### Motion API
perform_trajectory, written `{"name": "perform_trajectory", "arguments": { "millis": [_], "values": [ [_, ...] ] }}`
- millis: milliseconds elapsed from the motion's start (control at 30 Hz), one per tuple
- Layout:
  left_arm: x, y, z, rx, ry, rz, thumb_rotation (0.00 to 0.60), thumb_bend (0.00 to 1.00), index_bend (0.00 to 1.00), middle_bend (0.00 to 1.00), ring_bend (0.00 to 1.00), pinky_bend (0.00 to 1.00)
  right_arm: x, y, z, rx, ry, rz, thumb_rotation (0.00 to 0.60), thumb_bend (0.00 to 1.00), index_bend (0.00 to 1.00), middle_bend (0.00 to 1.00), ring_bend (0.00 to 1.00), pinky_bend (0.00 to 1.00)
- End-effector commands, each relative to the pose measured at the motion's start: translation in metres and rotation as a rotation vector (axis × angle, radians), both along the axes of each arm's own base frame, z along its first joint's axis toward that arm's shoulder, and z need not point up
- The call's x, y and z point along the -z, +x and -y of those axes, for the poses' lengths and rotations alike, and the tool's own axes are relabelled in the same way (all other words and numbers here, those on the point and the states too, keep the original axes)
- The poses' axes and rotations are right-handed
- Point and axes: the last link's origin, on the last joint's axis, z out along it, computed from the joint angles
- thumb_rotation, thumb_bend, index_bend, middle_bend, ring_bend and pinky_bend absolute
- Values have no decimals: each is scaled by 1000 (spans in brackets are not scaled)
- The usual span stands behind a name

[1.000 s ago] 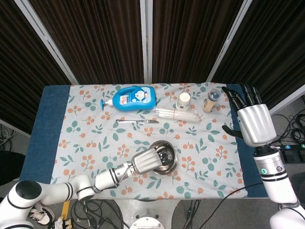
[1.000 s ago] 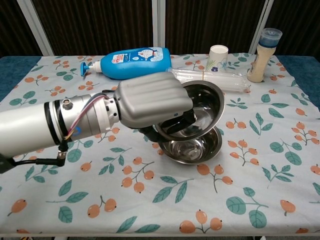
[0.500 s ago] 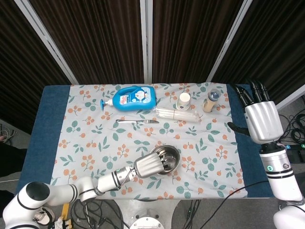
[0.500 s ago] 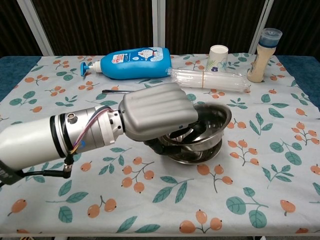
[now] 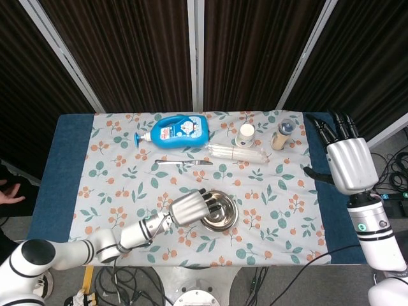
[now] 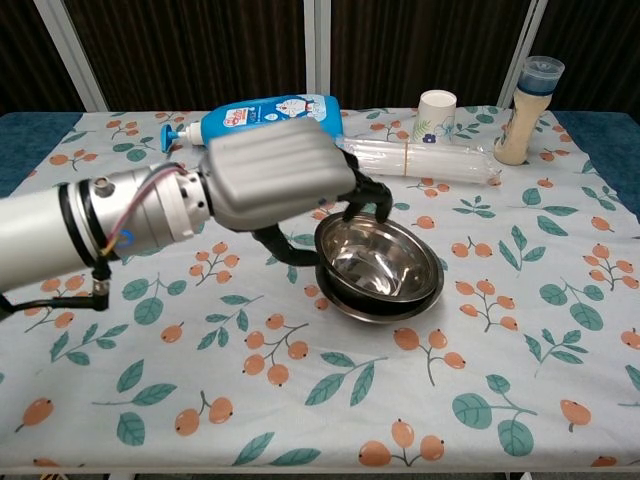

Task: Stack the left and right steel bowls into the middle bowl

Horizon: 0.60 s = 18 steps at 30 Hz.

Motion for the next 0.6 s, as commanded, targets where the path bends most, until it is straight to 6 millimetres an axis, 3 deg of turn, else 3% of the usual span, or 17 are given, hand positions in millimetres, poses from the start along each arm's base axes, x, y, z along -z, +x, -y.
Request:
{"name": "perform_trajectory", "arguments": {
  "millis": [33, 300, 467, 600],
  "values": [
    [-43, -39, -9, -100, 101, -79, 600, 216, 381, 522, 443, 552, 1, -4, -1, 10, 4, -6, 600, 0, 80, 221, 0, 0],
    [-141, -134, 9, -415, 313, -158, 600, 215, 381, 489, 411, 532, 12, -29, -10, 68, 29, -24, 600, 0, 79, 211, 0, 0],
    [-177, -172, 40, -726, 382, -48, 600, 194, 343, 383, 303, 432, 26, -62, -33, 114, 33, -140, 600, 0, 79, 177, 0, 0],
    [-197, -188, 71, -927, 427, 76, 600, 146, 287, 283, 216, 320, 40, -94, -59, 168, 40, -205, 600, 0, 78, 162, 0, 0]
  ]
}}
